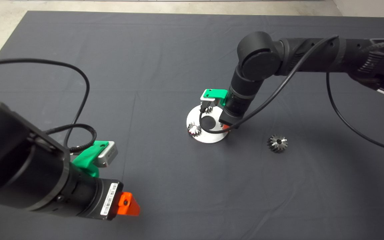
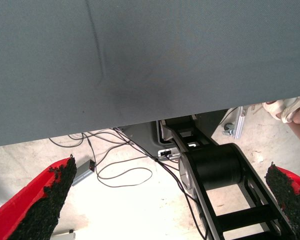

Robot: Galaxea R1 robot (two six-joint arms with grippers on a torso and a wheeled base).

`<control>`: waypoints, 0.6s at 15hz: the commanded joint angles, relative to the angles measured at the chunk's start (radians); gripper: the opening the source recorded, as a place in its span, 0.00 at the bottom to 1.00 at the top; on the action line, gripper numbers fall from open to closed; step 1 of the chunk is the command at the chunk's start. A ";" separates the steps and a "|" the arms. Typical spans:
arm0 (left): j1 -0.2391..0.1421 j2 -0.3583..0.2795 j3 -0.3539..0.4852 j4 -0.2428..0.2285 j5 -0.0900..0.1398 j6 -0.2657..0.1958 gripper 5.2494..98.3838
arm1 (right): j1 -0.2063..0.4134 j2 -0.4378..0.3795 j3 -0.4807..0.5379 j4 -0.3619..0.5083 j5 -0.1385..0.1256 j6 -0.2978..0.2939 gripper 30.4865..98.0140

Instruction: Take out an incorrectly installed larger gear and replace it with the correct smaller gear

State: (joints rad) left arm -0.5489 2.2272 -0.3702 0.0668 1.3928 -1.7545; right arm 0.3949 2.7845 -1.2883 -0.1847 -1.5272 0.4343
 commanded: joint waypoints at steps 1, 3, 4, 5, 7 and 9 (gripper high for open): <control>-0.009 -0.001 0.016 -0.019 0.000 0.000 0.99 | 0.015 0.002 0.011 -0.032 -0.127 -0.014 0.16; -0.009 -0.001 0.016 -0.019 0.000 0.000 0.99 | 0.010 0.004 0.011 -0.030 -0.128 -0.014 0.16; -0.009 -0.001 0.016 -0.019 0.000 0.000 0.99 | 0.010 0.004 0.011 -0.032 -0.128 -0.014 0.16; -0.009 -0.001 0.016 -0.019 0.000 0.000 0.99 | 0.010 0.002 0.011 -0.032 -0.128 -0.014 0.16; -0.009 -0.001 0.016 -0.019 0.000 0.000 0.99 | 0.009 0.002 0.011 -0.032 -0.128 -0.014 0.16; -0.009 -0.001 0.016 -0.019 0.000 0.000 0.99 | 0.010 0.002 0.011 -0.035 -0.128 -0.015 0.16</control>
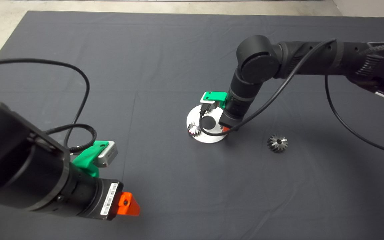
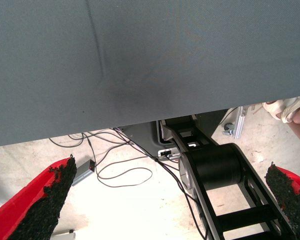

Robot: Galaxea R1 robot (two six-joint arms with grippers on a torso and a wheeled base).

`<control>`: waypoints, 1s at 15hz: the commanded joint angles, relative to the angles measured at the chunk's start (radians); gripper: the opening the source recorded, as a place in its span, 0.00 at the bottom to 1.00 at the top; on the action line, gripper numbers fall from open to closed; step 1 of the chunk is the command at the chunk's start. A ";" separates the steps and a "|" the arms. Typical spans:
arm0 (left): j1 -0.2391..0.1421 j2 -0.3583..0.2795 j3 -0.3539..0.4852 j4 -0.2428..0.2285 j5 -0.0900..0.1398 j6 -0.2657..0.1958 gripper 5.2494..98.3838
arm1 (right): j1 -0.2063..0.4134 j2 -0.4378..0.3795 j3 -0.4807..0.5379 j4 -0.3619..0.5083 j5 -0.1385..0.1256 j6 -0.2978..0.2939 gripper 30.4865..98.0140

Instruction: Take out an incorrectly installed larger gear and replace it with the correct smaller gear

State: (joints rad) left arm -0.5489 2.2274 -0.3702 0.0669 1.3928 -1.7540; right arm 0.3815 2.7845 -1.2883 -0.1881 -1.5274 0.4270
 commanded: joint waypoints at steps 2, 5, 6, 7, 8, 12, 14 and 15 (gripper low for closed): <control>-0.009 -0.001 0.016 -0.019 0.000 -0.001 0.99 | 0.024 0.002 0.009 -0.049 -0.128 -0.008 0.16; -0.009 -0.001 0.016 -0.019 0.000 -0.001 0.99 | 0.024 0.002 0.008 -0.068 -0.128 -0.007 0.16; -0.009 -0.001 0.016 -0.019 0.000 0.001 0.99 | 0.023 0.001 0.008 -0.074 -0.128 -0.008 0.16; -0.009 -0.001 0.016 -0.019 0.000 0.000 0.99 | 0.023 0.001 0.008 -0.074 -0.128 -0.008 0.16; -0.009 -0.001 0.016 -0.019 0.000 0.001 0.99 | 0.023 0.001 0.008 -0.075 -0.128 -0.008 0.16; -0.009 -0.001 0.016 -0.019 0.000 0.001 0.99 | 0.022 0.001 0.008 -0.082 -0.128 -0.008 0.16; -0.009 -0.001 0.016 -0.019 0.000 0.001 0.99 | 0.017 -0.001 0.007 -0.090 -0.128 -0.008 0.16; -0.009 -0.001 0.016 -0.019 0.000 0.000 0.99 | 0.014 -0.001 0.006 -0.090 -0.128 -0.008 0.16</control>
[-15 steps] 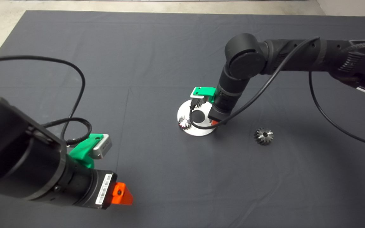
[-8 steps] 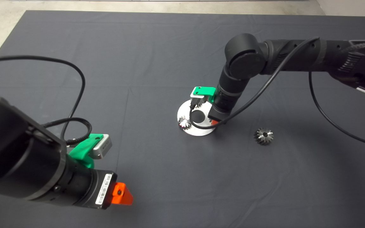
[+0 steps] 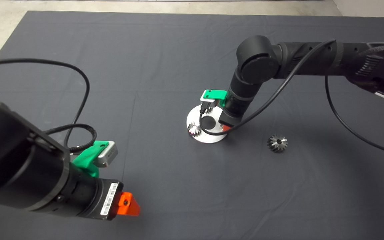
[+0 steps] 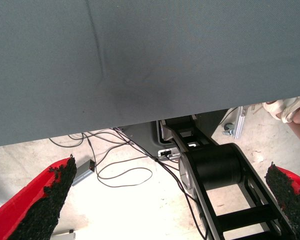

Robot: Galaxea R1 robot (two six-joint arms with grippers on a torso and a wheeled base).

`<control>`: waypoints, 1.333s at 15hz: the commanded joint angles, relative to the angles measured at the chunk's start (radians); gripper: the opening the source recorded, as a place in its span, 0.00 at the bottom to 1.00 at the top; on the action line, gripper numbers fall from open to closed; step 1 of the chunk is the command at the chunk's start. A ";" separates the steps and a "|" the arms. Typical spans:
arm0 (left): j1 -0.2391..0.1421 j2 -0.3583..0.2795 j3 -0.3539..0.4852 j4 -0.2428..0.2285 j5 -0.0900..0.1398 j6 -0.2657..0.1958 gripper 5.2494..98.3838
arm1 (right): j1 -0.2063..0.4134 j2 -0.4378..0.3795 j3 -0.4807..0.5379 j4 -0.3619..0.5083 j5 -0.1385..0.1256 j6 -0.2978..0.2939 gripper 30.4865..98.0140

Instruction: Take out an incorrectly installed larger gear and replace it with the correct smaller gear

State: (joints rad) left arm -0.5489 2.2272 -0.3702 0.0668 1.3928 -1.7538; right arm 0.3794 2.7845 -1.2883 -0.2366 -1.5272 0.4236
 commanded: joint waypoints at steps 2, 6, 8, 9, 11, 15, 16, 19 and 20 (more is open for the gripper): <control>-0.009 -0.001 0.016 -0.019 0.000 0.000 0.99 | 0.013 -0.001 0.006 -0.041 -0.128 -0.003 0.16; -0.009 -0.001 0.016 -0.019 0.000 0.000 0.99 | 0.013 0.002 0.009 -0.040 -0.125 -0.003 0.16; -0.009 -0.001 0.016 -0.019 0.000 0.000 0.99 | 0.013 0.001 0.011 -0.040 -0.125 -0.003 0.16; -0.009 -0.001 0.016 -0.019 0.000 0.000 0.99 | 0.012 0.001 0.011 -0.040 -0.125 -0.003 0.16; -0.009 -0.001 0.016 -0.019 0.000 0.000 0.99 | 0.013 0.002 0.011 -0.040 -0.126 -0.003 0.16; -0.009 0.001 0.016 -0.019 -0.001 0.000 0.99 | 0.008 0.008 0.009 -0.043 -0.128 -0.005 0.16; -0.009 0.001 0.016 -0.019 0.000 0.000 0.99 | 0.006 0.008 0.009 -0.050 -0.128 -0.003 0.16; -0.009 0.001 0.016 -0.019 0.000 0.000 0.99 | 0.004 0.011 0.009 -0.064 -0.128 -0.003 0.16; -0.009 0.001 0.016 -0.019 0.000 0.000 0.99 | 0.004 0.011 0.009 -0.064 -0.128 -0.003 0.16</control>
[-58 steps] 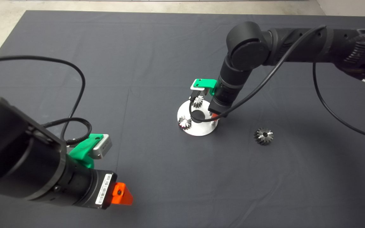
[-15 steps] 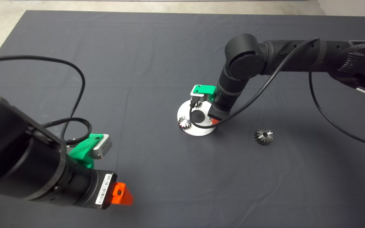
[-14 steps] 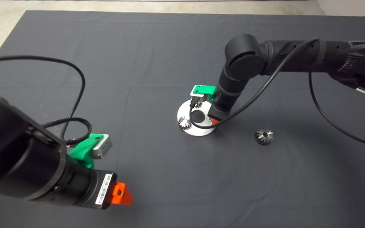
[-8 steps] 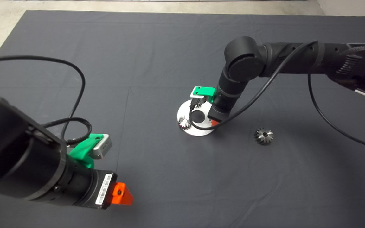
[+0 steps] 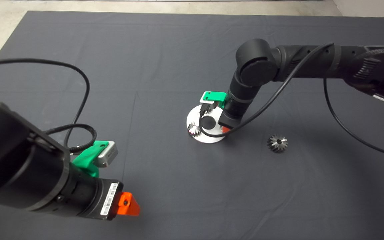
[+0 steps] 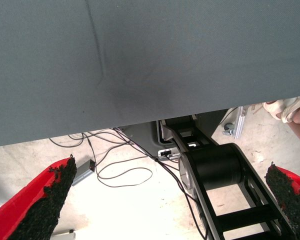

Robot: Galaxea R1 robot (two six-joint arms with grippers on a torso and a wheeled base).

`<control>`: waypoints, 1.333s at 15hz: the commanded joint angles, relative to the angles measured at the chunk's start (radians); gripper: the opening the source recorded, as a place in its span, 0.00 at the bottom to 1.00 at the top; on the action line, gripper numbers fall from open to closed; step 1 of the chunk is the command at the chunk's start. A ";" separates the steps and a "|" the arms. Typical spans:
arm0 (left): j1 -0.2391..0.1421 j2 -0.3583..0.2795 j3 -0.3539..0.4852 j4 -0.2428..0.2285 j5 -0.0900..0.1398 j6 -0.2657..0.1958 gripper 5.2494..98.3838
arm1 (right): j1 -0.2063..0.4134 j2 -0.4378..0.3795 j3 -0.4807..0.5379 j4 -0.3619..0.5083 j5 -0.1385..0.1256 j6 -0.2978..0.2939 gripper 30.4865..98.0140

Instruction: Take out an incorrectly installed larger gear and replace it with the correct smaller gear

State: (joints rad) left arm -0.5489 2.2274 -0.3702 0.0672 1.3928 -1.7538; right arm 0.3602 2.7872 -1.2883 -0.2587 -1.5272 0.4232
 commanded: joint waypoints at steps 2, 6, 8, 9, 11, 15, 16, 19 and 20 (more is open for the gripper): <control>-0.009 0.001 0.016 -0.020 0.000 0.002 0.99 | 0.023 0.012 0.009 -0.045 -0.126 -0.003 0.16; -0.009 -0.001 0.016 -0.020 0.000 0.002 0.99 | 0.023 0.012 0.005 -0.056 -0.128 -0.003 0.16; -0.009 -0.001 0.016 -0.020 0.000 0.002 0.99 | 0.023 0.021 0.005 -0.062 -0.126 -0.003 0.16; -0.009 -0.001 0.016 -0.020 0.000 0.002 0.99 | 0.023 0.022 0.005 -0.062 -0.126 -0.003 0.16; -0.009 -0.001 0.016 -0.020 0.000 0.002 0.99 | 0.023 0.022 0.005 -0.061 -0.126 -0.003 0.16; -0.009 -0.001 0.016 -0.020 0.000 0.002 0.99 | 0.008 0.019 0.012 -0.060 -0.128 -0.003 0.16; -0.009 -0.001 0.016 -0.020 0.000 0.002 0.99 | 0.008 0.019 0.012 -0.060 -0.128 -0.003 0.16; -0.009 -0.001 0.016 -0.020 0.000 0.002 0.99 | 0.006 0.015 0.026 -0.059 -0.131 -0.003 0.16; -0.009 -0.001 0.016 -0.020 0.000 0.002 0.99 | 0.006 0.012 0.041 -0.059 -0.131 -0.003 0.16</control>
State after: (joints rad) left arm -0.5489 2.2272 -0.3702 0.0668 1.3928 -1.7534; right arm 0.3568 2.7985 -1.2879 -0.2822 -1.5357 0.4236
